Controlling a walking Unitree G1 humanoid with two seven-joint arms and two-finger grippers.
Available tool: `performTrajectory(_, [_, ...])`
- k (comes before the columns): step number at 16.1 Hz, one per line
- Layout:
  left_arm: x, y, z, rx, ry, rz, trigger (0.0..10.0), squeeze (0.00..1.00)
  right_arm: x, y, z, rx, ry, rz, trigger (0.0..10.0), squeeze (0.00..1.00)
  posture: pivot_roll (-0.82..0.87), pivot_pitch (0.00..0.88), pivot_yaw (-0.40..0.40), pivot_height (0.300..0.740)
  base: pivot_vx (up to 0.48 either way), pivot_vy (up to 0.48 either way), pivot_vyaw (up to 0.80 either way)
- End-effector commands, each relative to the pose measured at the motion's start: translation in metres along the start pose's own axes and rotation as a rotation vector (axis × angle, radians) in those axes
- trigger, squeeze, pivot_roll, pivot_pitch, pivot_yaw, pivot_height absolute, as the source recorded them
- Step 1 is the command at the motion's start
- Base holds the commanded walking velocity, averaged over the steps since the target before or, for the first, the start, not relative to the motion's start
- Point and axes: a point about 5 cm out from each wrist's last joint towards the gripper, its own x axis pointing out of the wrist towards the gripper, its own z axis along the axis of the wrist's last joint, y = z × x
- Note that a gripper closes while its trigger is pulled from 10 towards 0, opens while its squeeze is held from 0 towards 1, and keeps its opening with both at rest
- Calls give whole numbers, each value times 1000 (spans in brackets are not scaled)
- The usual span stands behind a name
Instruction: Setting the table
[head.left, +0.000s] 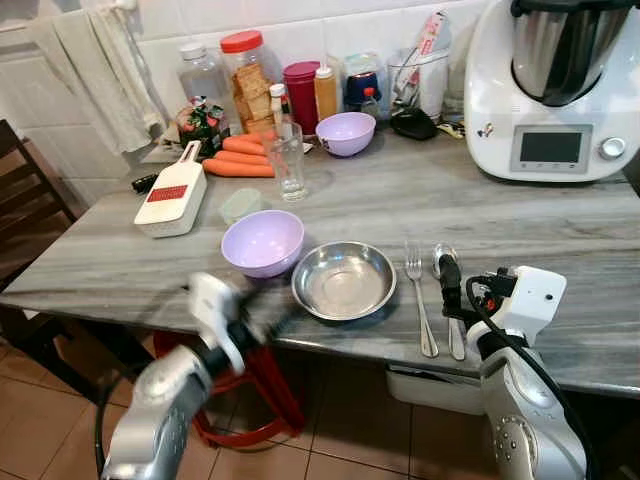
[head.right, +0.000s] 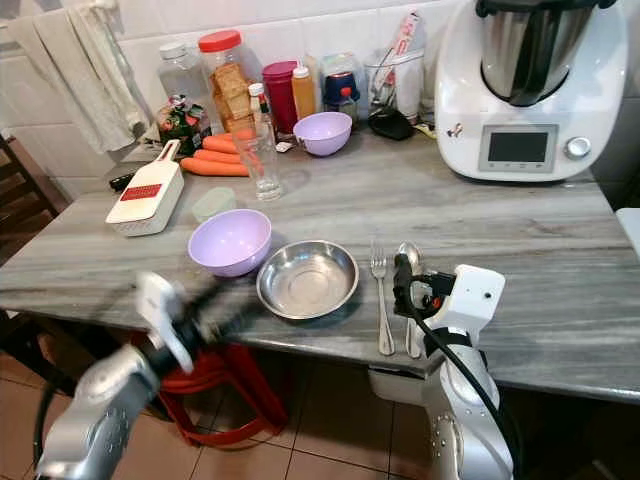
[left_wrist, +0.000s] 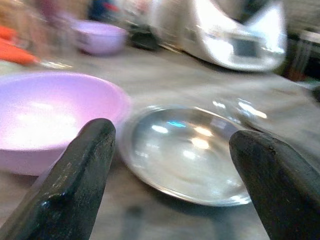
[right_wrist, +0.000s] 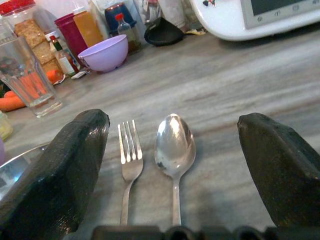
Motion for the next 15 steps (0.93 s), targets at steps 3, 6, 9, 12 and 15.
performTrajectory(3, [-5,16,8,81,-41,180,10000,0,1,2,12,-13,-54,12,10000,1000,-155,0,154,740,0,0,0])
performTrajectory(6, [-1,15,8,126,-9,296,10000,0,-4,-9,17,-61,-74,-35,10000,1000,-149,0,149,740,0,0,0])
performTrajectory(9, [1,13,1,194,21,310,10000,0,-8,-25,14,-110,-48,-157,10000,0,-149,0,148,740,0,0,0])
performTrajectory(12, [2,18,-3,202,57,341,10000,0,-8,-26,10,-140,-13,-182,10000,0,-155,0,157,740,0,0,0])
performTrajectory(15, [6,18,-2,209,61,337,10000,0,-10,-23,12,-175,-62,-156,10000,0,-162,0,164,740,0,0,0])
